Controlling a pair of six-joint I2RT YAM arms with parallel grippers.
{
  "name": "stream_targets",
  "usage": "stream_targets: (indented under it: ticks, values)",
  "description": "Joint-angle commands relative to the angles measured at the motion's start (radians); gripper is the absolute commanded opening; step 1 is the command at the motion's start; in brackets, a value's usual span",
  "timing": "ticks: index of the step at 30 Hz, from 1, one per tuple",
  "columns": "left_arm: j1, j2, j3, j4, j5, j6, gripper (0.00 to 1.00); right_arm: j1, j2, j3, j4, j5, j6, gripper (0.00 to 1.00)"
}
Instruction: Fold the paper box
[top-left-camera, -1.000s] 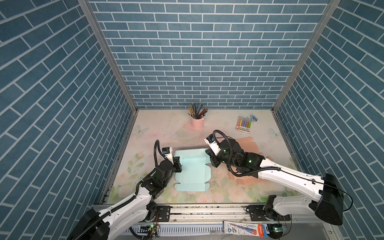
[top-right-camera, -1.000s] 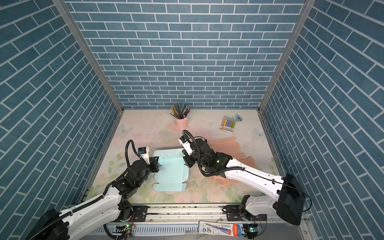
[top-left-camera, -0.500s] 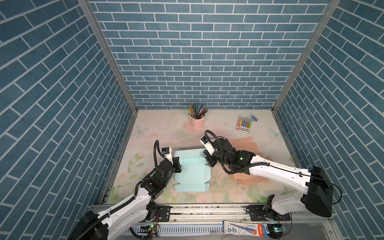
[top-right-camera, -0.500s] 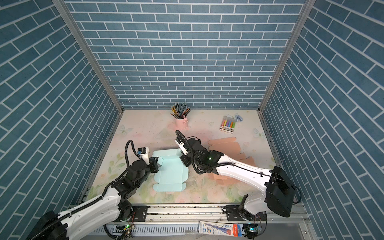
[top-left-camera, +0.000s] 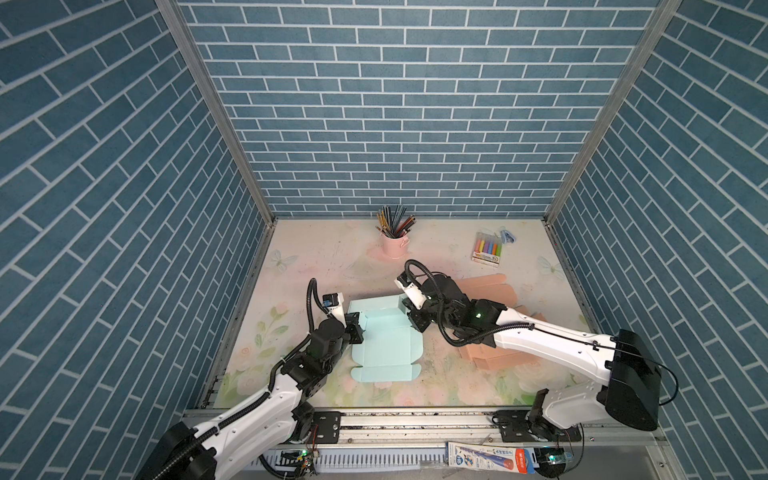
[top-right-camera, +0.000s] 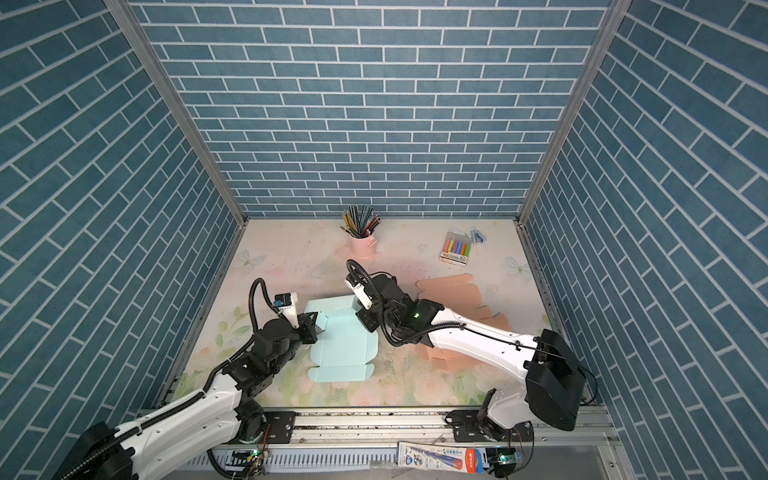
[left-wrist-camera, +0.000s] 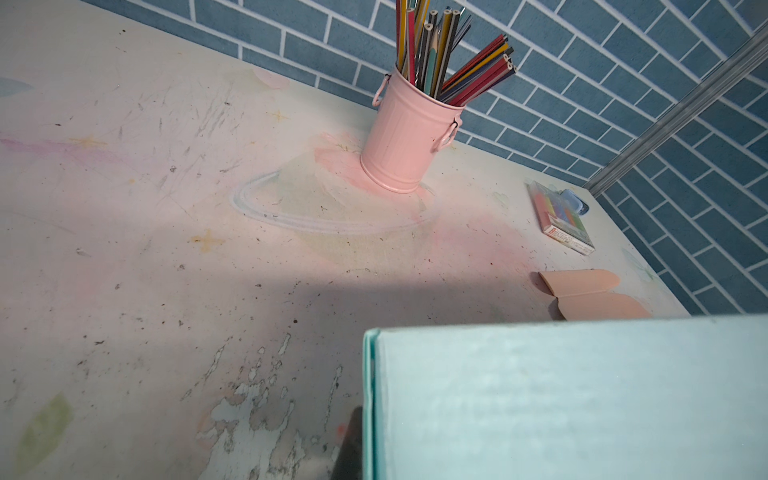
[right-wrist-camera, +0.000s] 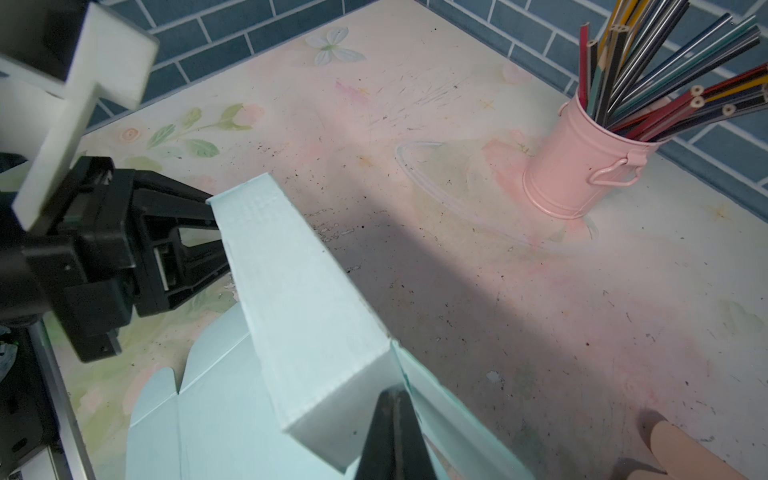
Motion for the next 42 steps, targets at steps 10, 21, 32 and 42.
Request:
stream_targets:
  ticks: [10, 21, 32, 42]
  values:
    - [0.041, -0.086, 0.059, -0.072, -0.007, -0.037, 0.02, 0.005, -0.251, -0.149, 0.237, -0.088, -0.066, 0.00]
    - [0.145, -0.175, 0.093, -0.113, 0.163, -0.090, 0.02, -0.091, -0.503, -0.451, 0.523, -0.174, 0.057, 0.00]
    - [0.209, -0.264, 0.130, -0.115, 0.306, -0.150, 0.01, -0.130, -0.520, -0.632, 0.791, -0.278, 0.087, 0.00]
    - [0.211, -0.257, 0.092, -0.064, 0.350, -0.144, 0.00, -0.131, -0.419, -0.604, 0.974, -0.395, 0.133, 0.00]
